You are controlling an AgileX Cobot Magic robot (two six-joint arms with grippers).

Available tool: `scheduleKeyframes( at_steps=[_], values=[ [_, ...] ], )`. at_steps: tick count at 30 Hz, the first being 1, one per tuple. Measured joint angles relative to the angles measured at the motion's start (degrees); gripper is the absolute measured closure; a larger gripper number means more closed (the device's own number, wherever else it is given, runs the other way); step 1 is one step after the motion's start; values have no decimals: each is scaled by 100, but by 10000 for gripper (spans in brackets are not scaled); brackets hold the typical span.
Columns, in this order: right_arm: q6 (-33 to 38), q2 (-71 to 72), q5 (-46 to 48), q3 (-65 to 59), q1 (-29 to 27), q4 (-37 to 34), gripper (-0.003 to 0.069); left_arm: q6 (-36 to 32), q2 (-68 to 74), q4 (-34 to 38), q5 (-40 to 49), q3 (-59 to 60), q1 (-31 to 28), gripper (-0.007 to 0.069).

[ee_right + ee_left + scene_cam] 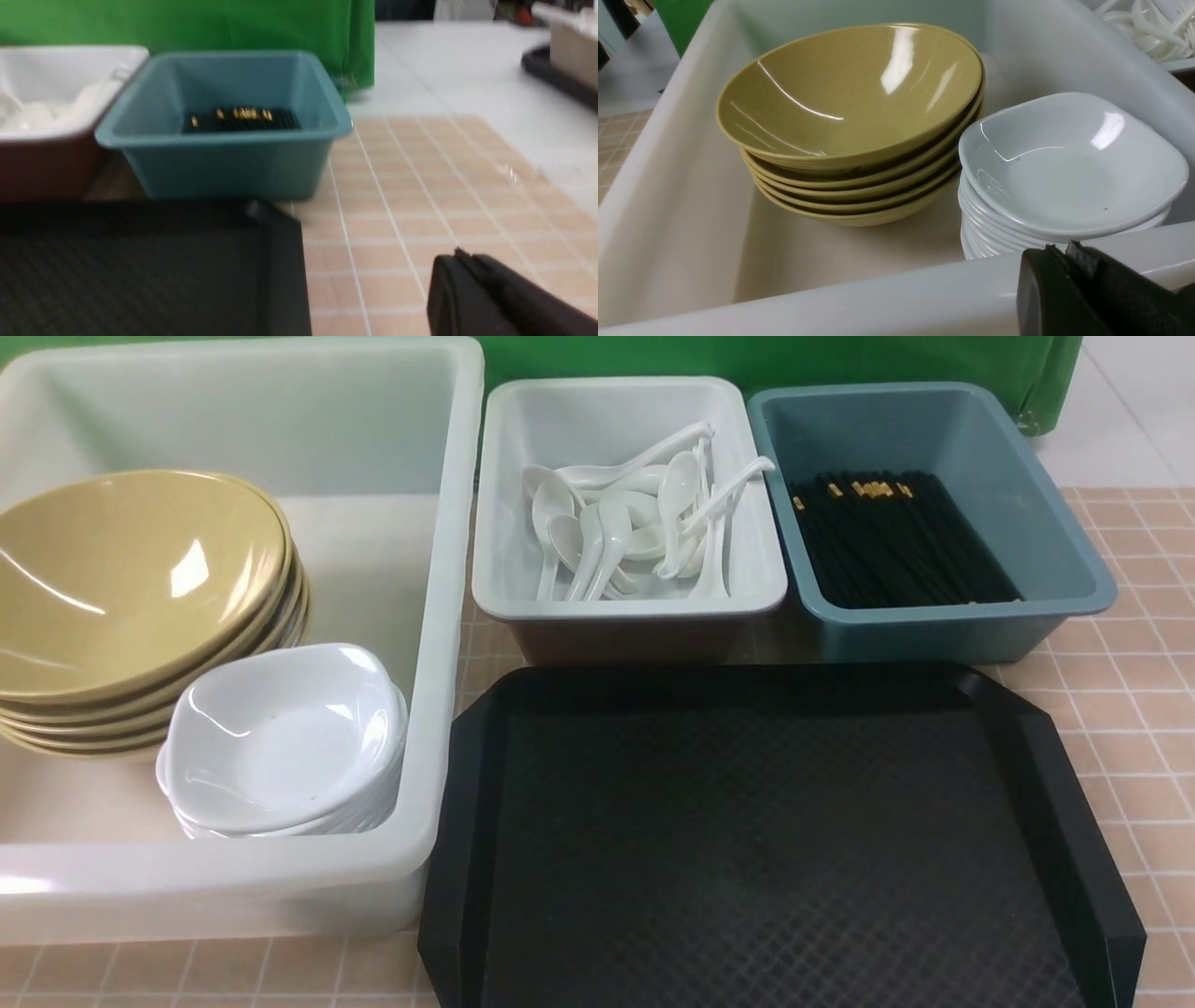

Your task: On brown table put chopsticks spoon bowls plates into blue grey white boxes.

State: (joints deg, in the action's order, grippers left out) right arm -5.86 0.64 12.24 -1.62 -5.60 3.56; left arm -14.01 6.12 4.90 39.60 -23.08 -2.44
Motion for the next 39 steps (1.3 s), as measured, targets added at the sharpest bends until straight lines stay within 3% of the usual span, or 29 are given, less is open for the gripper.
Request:
scheduleKeyframes(
  at_steps=[5,35,39],
  values=[
    [-163,0,508,-4,-5,104,612,0,0,0,60,0,0,623],
    [-177,0,514,-4,-5,109,594,4,-7,14,168,11,0,623],
    [-179,0,520,-4,-5,115,588,66,-142,167,-241,323,0,623]
  ],
)
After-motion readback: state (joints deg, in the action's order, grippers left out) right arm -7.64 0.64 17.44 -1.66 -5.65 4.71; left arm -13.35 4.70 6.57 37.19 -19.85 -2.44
